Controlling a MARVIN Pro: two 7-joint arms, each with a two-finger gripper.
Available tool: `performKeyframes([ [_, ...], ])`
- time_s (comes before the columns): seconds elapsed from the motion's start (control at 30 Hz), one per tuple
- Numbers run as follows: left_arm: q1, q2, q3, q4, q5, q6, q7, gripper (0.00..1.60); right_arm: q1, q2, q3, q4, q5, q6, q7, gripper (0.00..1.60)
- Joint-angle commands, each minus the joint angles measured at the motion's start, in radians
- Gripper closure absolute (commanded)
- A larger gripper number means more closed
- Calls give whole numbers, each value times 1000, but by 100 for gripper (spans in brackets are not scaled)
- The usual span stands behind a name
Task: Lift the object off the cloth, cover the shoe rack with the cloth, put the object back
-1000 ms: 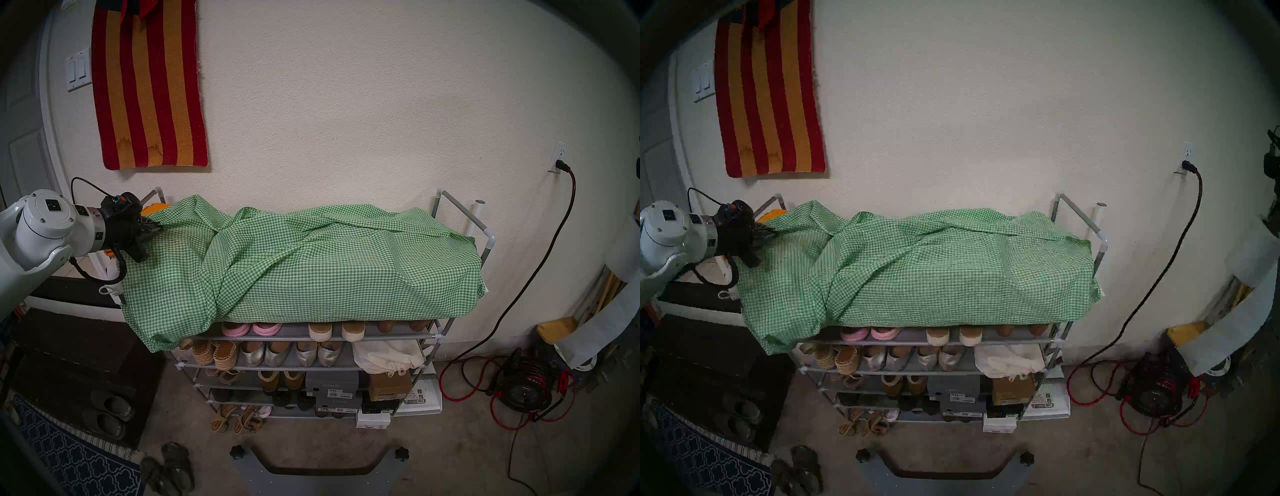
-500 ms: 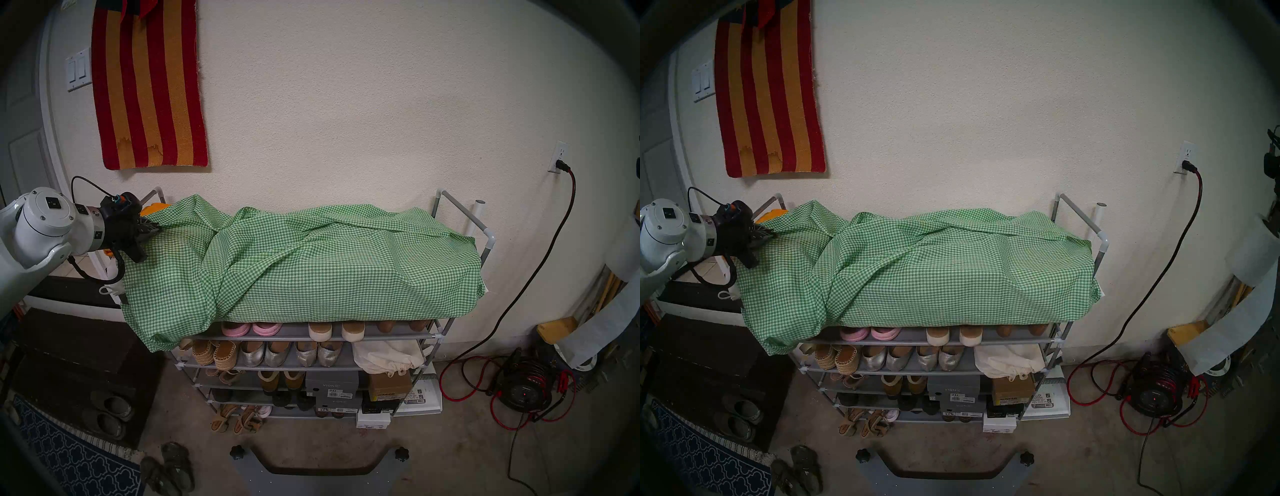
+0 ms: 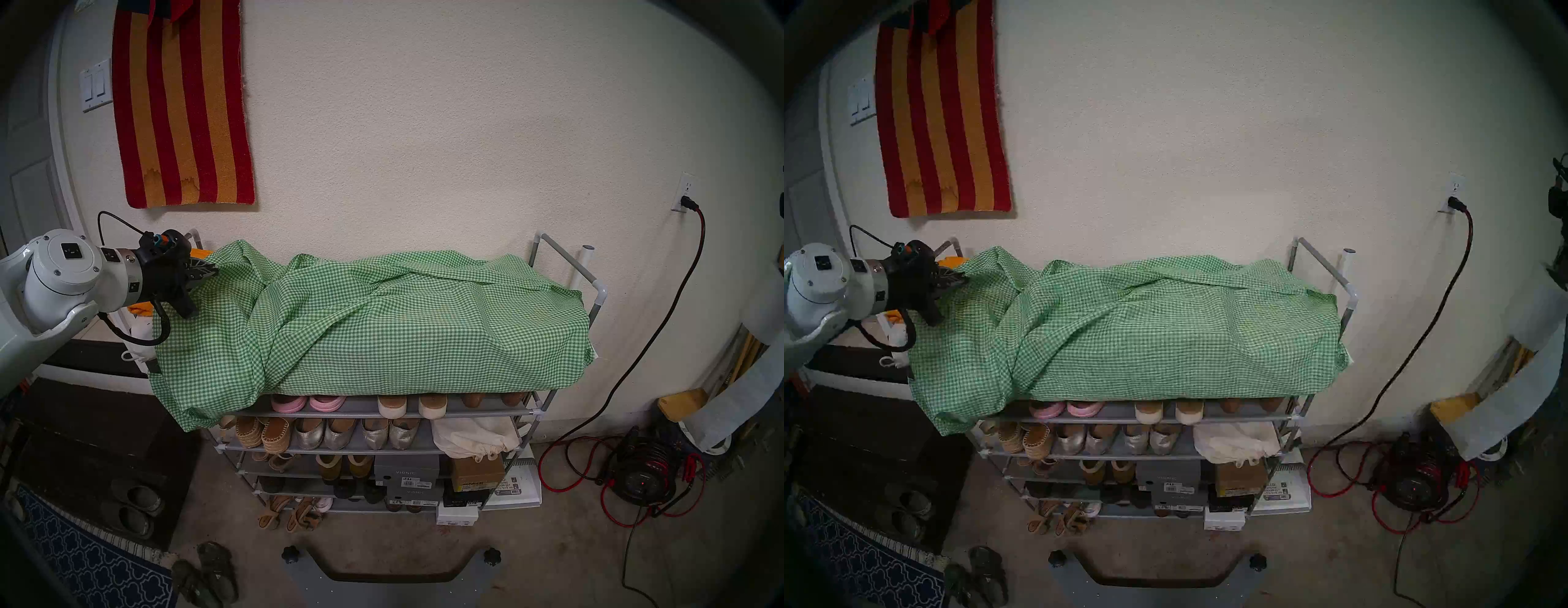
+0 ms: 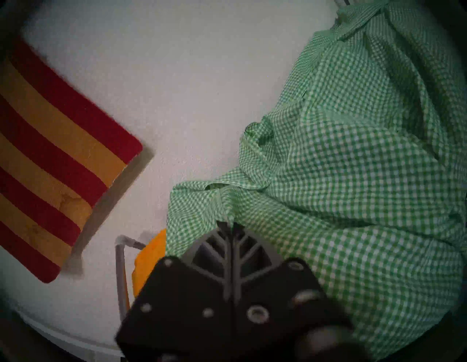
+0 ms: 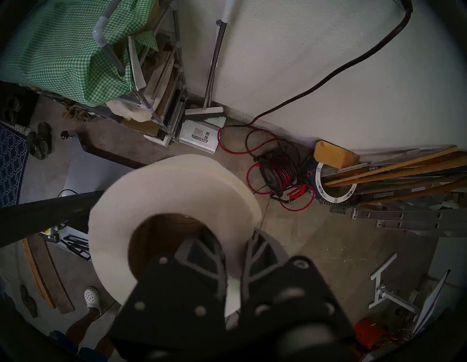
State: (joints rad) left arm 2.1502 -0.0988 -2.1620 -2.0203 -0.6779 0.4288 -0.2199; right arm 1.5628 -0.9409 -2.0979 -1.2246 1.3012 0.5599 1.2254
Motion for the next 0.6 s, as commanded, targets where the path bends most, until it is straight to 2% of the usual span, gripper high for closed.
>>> performKeyframes([
  [0.0, -56, -1, 9, -21, -14, -22, 30, 160, 1, -5, 0, 4, 1, 5, -4, 160],
  [0.17, -96, -1, 30, -48, -59, -22, 13, 160, 0, -7, -1, 3, 4, 7, -8, 160],
  [0.3, -133, -1, 34, -85, -107, 14, -62, 160, 0, -8, -2, 3, 7, 10, -11, 160],
  [0.43, -144, -1, 53, -114, -89, 75, -156, 160, 0, -9, -2, 2, 10, 12, -13, 160],
  [0.47, -137, -1, 56, -126, -88, 85, -152, 160, 0, -9, -2, 2, 10, 12, -13, 160],
  [0.5, -154, -1, 59, -123, -88, 106, -218, 160, 0, -9, -3, 1, 11, 13, -14, 160],
  [0.57, -169, -1, 66, -131, -94, 133, -232, 160, 0, -10, -3, 1, 12, 14, -15, 160],
])
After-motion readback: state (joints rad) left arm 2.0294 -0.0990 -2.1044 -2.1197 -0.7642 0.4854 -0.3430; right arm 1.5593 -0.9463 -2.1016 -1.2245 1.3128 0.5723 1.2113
